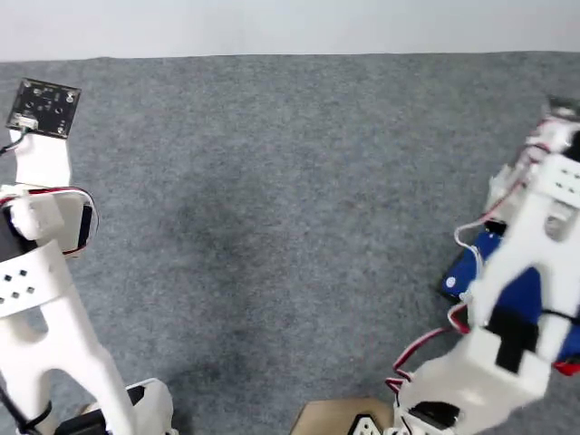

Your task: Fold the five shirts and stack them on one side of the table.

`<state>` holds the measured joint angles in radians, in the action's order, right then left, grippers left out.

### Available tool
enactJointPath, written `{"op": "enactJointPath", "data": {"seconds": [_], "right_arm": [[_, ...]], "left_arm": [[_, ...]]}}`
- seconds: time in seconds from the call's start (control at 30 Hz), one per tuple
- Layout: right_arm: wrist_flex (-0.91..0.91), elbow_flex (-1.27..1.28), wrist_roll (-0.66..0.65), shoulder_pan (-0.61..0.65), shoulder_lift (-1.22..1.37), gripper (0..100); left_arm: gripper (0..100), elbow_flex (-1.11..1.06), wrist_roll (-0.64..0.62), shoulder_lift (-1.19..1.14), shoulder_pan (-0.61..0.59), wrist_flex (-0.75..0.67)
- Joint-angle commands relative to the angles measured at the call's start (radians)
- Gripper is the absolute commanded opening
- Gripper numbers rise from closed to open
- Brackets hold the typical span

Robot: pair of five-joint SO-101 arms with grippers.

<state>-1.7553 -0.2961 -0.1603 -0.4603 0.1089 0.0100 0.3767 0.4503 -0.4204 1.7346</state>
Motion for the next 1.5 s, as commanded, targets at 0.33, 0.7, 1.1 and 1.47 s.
{"op": "enactJointPath", "data": {"seconds": [0.33, 0.7, 1.1, 1.47], "right_arm": [[-0.036, 0.571, 0.092, 0.028, -0.613, 0.9], [0.113, 0.974, 0.226, 0.274, -1.253, 0.9], [0.182, 1.275, 0.21, 0.306, -1.765, 0.9], [0.311, 1.484, 0.048, 0.306, -1.922, 0.9]], "left_arm": [[1, -0.245, 0.006, 0.249, 0.078, 0.018], [1, -0.716, -0.356, 0.68, 0.229, -0.247], [1, -1.273, -0.404, 1.326, 0.285, -0.402], [1, -1.48, -0.272, 1.37, 0.284, -0.459]]}}
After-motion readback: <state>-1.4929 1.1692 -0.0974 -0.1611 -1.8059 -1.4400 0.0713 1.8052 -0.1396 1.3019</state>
